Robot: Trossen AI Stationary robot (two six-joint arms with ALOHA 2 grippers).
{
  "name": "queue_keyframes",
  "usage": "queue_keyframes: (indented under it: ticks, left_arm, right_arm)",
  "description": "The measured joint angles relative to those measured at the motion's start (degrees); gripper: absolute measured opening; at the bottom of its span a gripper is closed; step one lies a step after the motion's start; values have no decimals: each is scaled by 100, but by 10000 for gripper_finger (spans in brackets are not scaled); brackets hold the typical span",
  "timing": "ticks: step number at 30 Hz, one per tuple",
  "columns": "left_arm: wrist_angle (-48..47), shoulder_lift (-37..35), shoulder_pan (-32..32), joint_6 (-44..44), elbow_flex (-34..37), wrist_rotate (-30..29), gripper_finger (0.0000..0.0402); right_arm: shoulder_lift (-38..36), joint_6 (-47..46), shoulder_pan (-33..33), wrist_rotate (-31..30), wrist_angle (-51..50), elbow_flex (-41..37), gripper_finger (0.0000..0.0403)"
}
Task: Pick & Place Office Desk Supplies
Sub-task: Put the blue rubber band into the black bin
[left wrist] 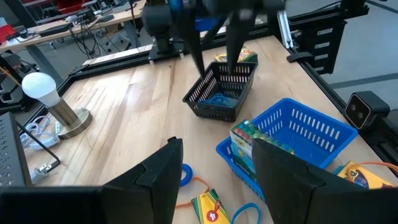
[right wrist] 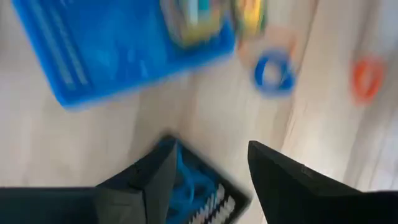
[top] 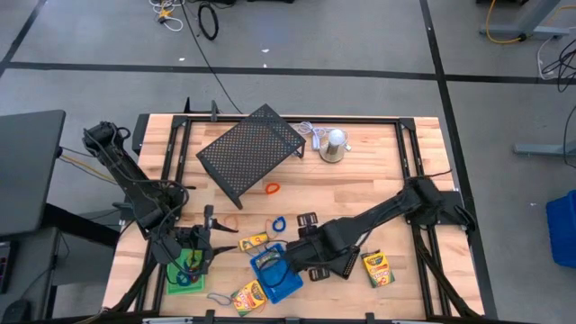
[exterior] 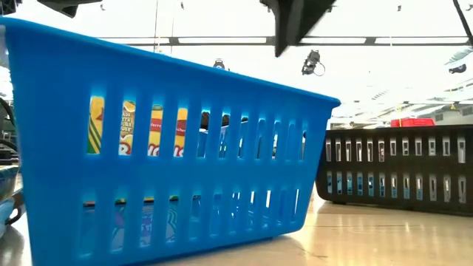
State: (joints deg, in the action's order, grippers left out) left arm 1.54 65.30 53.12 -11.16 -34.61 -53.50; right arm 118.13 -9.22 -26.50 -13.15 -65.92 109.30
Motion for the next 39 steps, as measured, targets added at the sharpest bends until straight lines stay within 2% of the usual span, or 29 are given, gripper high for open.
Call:
queue_keyframes:
  ticks: [3,6,12,16,20,28,34,39]
  left_arm:
    - [0,0,-8,-160,0,104,201]
    - [2,81,-133,-509,0,677,201]
    - [-204,671,-708,-1461,0,1578,201]
    - [-610,1070,-1143,-2118,0,2061,201]
    - [-768,1270,-1483,-2561,-2,2443,201]
    - [-1067,1409,-1989,-3120,-4,3184,201]
    - [-1020,1693,-2295,-3167,-12,3700,201]
    - [-1010,1924,-2399,-3110,-154,3902,201]
  right_arm:
    - [-300,558,-82,-60,978,-62,206]
    - [-614,1250,-127,42,2431,-464,206]
    - [-1281,2327,54,421,5330,-1952,206]
    - [-1816,2402,269,461,6379,-2962,206]
    - [-2371,2304,375,402,6897,-3817,206]
    - [-3290,2306,348,-170,7294,-5058,206]
    - [-3658,2304,343,-455,7566,-5694,206]
    - [-3729,2323,345,-631,7603,-5838,206]
